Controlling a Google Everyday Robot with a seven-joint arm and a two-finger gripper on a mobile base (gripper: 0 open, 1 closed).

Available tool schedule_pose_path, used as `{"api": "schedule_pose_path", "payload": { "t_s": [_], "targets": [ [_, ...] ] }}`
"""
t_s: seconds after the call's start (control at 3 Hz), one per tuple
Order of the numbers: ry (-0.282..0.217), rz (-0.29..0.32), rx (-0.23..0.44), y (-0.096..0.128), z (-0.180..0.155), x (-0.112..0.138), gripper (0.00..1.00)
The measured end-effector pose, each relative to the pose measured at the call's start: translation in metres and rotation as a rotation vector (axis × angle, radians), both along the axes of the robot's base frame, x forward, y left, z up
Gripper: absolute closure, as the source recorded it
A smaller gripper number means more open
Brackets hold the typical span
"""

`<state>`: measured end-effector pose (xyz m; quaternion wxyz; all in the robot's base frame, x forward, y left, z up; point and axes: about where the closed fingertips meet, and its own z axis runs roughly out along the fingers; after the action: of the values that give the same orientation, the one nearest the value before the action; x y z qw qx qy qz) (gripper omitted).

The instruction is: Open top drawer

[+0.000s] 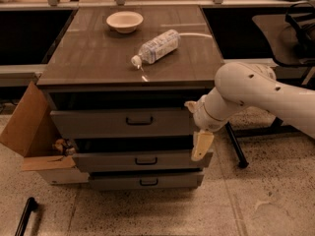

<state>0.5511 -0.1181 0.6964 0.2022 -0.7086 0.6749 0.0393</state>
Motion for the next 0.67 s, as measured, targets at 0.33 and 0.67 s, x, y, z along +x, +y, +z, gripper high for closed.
{"api": "schedule_pose_path", "payload": {
  "t_s": [0.33,0.67],
  "targets": [
    [0.005,0.017,-0.004,0.003,-0.015,0.018,0.00],
    [0.016,0.039,0.002,0.009,-0.028,0.041,0.00]
  ]
}}
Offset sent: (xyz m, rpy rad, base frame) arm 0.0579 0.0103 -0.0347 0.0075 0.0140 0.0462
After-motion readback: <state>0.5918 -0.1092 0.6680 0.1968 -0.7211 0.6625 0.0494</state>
